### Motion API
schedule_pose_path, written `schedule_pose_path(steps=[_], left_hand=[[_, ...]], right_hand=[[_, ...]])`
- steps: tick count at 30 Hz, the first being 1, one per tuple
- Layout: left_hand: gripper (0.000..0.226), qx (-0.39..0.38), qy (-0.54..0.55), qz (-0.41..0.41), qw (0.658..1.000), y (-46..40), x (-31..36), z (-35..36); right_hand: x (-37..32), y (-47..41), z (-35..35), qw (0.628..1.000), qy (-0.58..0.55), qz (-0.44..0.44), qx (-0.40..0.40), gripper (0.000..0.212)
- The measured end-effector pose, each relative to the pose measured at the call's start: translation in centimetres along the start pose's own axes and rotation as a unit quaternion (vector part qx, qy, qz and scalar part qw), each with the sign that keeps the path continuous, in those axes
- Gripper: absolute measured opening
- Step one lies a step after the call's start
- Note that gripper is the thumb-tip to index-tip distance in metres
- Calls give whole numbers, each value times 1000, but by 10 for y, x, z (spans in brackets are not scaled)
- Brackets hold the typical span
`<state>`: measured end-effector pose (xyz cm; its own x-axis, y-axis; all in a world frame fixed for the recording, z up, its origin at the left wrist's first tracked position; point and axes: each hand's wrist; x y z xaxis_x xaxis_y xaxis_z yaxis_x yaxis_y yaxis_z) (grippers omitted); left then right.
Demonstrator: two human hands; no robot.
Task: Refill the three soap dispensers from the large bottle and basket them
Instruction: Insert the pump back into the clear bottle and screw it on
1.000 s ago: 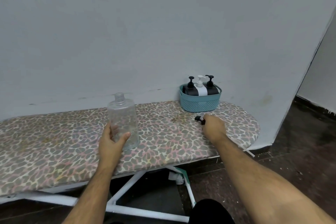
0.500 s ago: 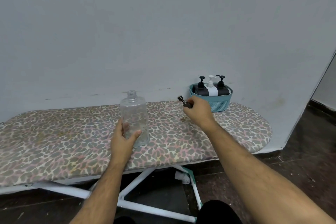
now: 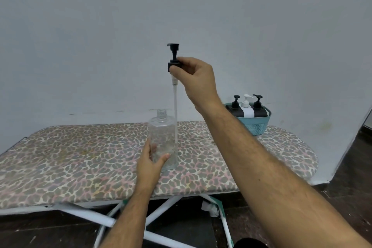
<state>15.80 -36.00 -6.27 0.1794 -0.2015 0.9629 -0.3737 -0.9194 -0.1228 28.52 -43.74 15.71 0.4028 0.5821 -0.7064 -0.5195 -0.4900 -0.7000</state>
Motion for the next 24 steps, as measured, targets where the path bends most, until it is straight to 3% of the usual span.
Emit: schedule_pose_path(steps=[14, 24], left_hand=[[83, -6, 15, 7, 1000, 0, -1, -2], [85, -6, 12, 5, 1000, 0, 0, -3]], right_hand=[[-20, -54, 39, 996, -9, -63, 64, 27], [8, -48, 38, 998, 6, -42, 46, 24]])
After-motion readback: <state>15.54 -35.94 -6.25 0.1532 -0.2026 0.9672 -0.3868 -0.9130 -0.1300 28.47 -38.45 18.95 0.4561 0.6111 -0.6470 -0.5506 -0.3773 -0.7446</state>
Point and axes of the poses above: each hand's wrist, its own y-axis away from the middle knuckle, its own z-axis out of the palm, x = y × z, and after that the axes turned 8 degrees about -z, right-handed
